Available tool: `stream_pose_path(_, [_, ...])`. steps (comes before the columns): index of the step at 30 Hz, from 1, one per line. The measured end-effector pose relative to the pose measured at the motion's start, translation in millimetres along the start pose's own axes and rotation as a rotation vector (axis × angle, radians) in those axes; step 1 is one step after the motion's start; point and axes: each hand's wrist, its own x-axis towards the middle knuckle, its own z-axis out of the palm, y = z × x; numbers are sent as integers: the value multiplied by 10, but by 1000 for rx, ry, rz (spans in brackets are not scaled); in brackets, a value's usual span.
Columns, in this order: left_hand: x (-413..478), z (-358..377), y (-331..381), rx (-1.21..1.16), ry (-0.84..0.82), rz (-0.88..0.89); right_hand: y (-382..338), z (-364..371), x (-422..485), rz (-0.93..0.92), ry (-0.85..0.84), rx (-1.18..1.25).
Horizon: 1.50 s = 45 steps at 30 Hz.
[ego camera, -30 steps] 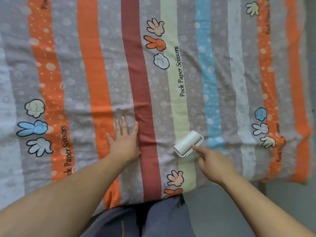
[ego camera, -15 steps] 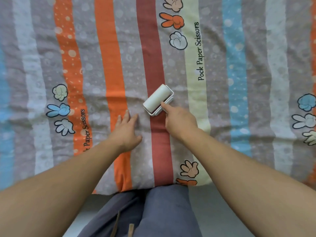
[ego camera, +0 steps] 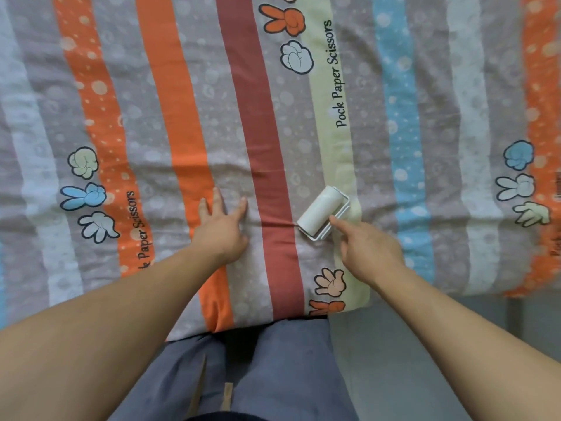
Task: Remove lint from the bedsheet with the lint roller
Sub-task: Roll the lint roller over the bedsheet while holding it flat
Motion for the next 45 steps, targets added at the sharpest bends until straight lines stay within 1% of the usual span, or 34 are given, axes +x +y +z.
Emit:
stream_pose_path(4, [-7,-61,-167,15,15,72,-84,-195,-96,105,-82,-140])
stream_pose_path(6, [-5,-102,-276,-8,100,120,-208,-355,-179,132,-81,-202])
stream_pose_path(9, [40,-220,-493,-27,259,100,-679,-590,-162,69,-14,-152])
stream_pose_path(11, [79,-314,-658,-17,294,59,-1130,-631,49,4,34,-89])
stream_pose_path(14, [107,-399,-907,22,267,50,-1721,-505,504,-53,71,1])
stream_pose_path(17, [114,-441,-1095,21,143,79,-1996,-336,758,-32,80,78])
stream_pose_path(19, [116,-449,-1153,24,79,117,-1974,-223,752,-1,80,96])
stream_pose_path(23, [101,-400,-1204,59,21,183,-1669,-31,501,81,43,82])
stream_pose_path(28, [73,-354,-1249,110,2,225,-1314,122,16,181,-14,3])
stream_pose_path(33, [61,-352,-1292,145,-18,249,-1290,68,-81,253,-22,-37])
stream_pose_path(36, [21,-388,-1363,104,-49,272,-1338,-120,-145,297,-93,-106])
stream_pose_path(37, [6,-401,-1399,90,-46,277,-1383,-196,-163,325,-125,-140])
stream_pose_path(39, [-17,-424,-1489,86,19,268,-1588,-340,-175,399,-179,-213])
stream_pose_path(41, [-13,-455,-1600,108,108,230,-1902,-419,-138,424,-173,-251])
stream_pose_path(42, [-2,-472,-1658,117,136,217,-2076,-443,-104,387,-127,-236])
stream_pose_path(45, [55,-521,-1834,145,174,208,-2555,-483,135,180,76,-99])
